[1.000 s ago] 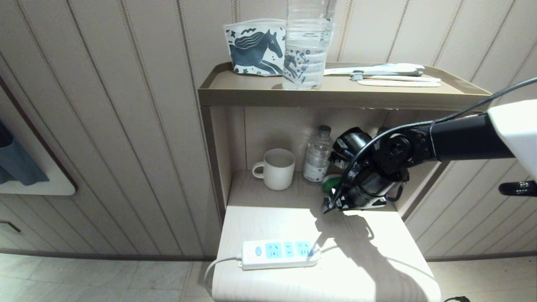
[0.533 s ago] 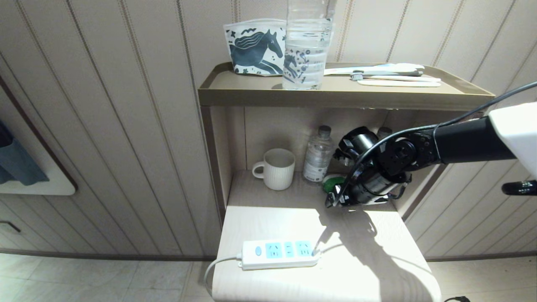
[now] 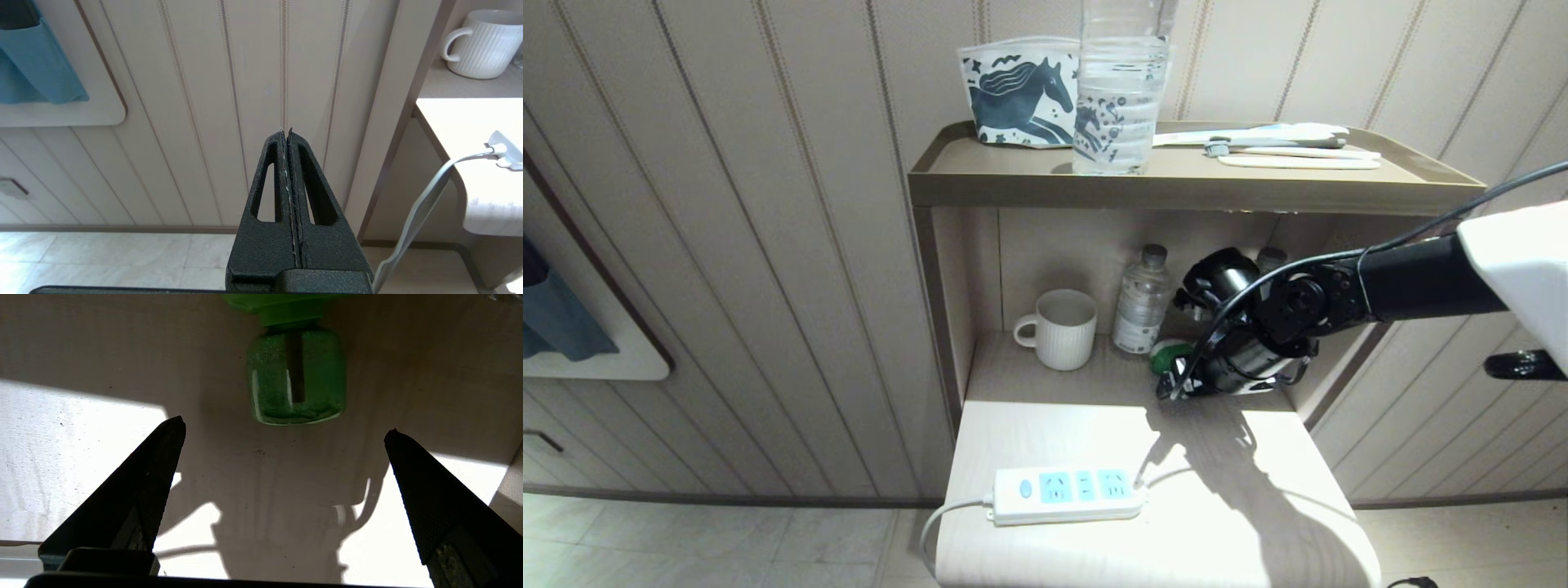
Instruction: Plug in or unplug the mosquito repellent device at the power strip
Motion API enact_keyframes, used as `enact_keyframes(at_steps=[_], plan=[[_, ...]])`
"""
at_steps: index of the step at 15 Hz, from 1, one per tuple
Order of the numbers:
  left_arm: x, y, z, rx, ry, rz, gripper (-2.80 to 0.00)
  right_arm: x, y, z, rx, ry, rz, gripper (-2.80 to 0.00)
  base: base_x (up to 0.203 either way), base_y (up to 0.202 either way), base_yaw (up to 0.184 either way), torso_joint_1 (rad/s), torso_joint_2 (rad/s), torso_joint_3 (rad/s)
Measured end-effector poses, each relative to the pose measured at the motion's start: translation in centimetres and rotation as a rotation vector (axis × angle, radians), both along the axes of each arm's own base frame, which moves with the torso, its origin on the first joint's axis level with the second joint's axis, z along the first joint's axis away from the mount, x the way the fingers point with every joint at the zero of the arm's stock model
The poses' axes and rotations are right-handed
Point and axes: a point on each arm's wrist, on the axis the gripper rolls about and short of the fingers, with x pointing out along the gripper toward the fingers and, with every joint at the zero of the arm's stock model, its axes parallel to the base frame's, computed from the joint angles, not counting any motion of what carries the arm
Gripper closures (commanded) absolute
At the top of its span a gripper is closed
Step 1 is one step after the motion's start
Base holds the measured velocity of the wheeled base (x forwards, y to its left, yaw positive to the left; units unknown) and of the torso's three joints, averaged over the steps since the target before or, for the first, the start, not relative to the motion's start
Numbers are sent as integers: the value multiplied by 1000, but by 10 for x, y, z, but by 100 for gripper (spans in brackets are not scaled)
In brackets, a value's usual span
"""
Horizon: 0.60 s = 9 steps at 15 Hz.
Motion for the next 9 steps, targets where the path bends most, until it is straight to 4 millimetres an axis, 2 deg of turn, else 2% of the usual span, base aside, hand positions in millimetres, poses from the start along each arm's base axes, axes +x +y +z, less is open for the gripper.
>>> enact_keyframes(at_steps=[1,2,9], plan=[[0,0,0,0,0,0,0,1,1,-1,1,-4,3,-280,0,0,0,0,0,0],[0,0,0,0,1,0,0,3,2,-2,1,-8,3,0,0,0,0,0,0,0],[0,0,0,0,0,0,0,11,4,-15,-55,-18,18,0,0,0,0,0,0,0]])
